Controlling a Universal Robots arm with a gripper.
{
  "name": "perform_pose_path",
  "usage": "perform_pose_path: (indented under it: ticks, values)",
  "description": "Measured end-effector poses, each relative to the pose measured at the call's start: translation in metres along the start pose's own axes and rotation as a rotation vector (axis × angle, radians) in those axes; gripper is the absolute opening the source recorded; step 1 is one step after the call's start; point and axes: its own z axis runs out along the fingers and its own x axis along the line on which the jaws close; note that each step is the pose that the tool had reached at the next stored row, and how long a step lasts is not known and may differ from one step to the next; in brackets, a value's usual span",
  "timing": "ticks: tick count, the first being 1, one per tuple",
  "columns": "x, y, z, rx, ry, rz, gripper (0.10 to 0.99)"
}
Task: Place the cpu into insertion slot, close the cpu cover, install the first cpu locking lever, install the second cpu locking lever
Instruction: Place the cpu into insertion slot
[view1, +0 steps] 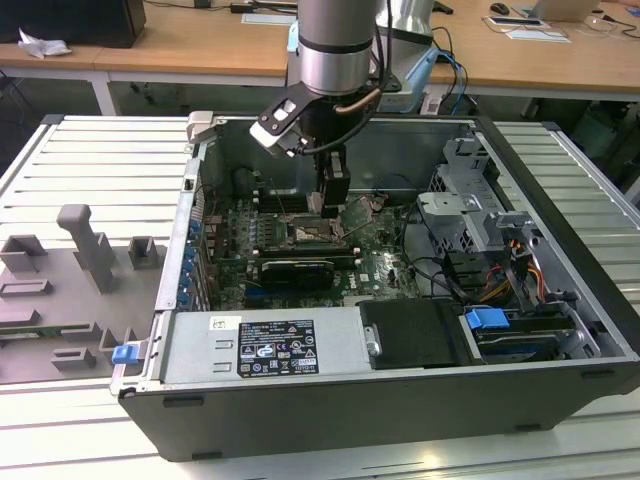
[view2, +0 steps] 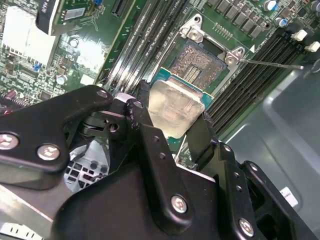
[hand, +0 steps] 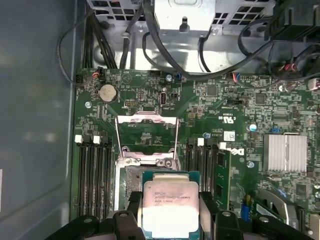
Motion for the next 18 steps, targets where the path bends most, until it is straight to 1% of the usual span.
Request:
perform_pose_path:
  ticks: [3, 5, 6, 7, 12, 18]
  values:
    - [0.0031, -0.0006, 0.0085, 0.0, 0.0002, -0.004, 0.541]
    - [0.0045, -0.0012, 0.0123, 0.0, 0.0004, -0.011, 0.541]
    - [0.0055, -0.002, 0.0156, 0.0, 0.0009, -0.021, 0.541]
    - [0.0059, -0.0034, 0.0174, 0.0, 0.0012, -0.027, 0.541]
    - [0.0071, -0.0094, 0.021, 0.0, 0.0011, -0.028, 0.541]
    - [0.0095, -0.0113, 0.0287, 0.0, 0.0012, -0.028, 0.541]
